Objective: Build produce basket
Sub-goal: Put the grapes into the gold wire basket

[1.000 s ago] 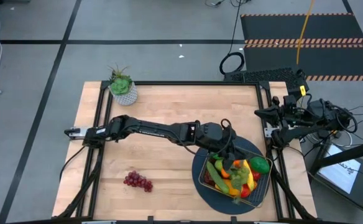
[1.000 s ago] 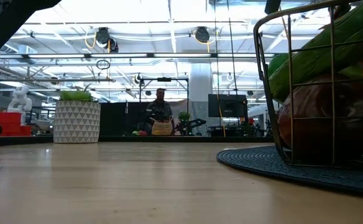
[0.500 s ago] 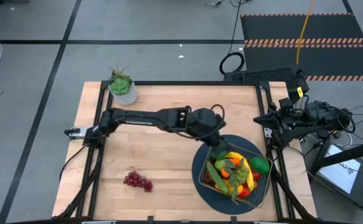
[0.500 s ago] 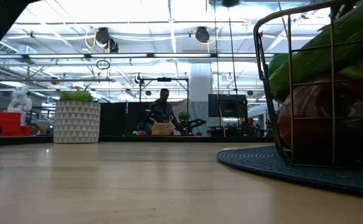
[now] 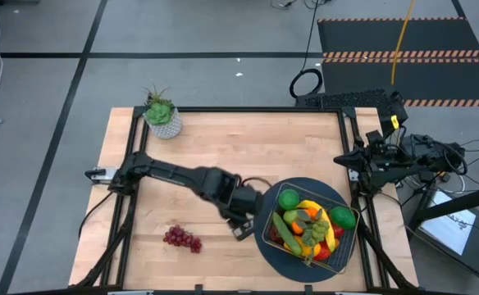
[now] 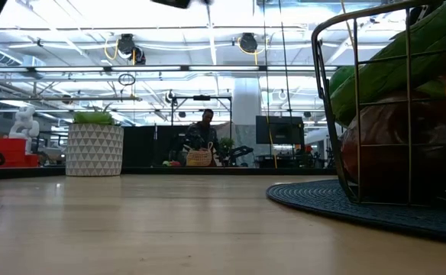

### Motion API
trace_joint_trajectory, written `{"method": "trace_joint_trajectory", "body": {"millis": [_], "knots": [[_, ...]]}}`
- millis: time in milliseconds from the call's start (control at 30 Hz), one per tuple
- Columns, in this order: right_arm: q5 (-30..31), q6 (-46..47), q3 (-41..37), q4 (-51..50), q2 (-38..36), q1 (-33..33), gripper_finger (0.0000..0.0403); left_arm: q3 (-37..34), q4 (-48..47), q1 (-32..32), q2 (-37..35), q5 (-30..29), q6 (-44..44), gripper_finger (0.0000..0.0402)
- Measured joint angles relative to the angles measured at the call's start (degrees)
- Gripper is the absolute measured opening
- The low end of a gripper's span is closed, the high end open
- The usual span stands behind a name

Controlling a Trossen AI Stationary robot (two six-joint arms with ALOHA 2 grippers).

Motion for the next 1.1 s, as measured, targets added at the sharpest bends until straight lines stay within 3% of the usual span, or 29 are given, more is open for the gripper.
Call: {"method": "trace_joint_trajectory", "body": {"millis": [200,400,800,933,1100], "knots": [[0.02,2.16,0.00,0.19,-0.02,0.00,0.0000,-4.26,-6.89,-3.01,0.14,0.01,-3.76,0.0090],[0.18,6.19,0.00,0.36,-0.02,0.00,0.0000,-14.62,-1.94,-4.47,-2.92,2.45,-3.78,0.0090],[2.49,12.39,-0.02,5.69,5.88,0.00,0.0000,-51.94,12.63,-10.90,-28.99,0.77,-26.54,0.0090],[4.95,12.39,-0.02,11.14,11.19,0.00,0.0000,-61.80,15.73,-13.04,-36.26,3.68,-26.68,0.0097],[6.22,12.83,-0.02,20.45,18.22,-0.02,0.0000,-71.08,19.84,-15.44,-41.37,5.67,-25.34,0.0149]]}}
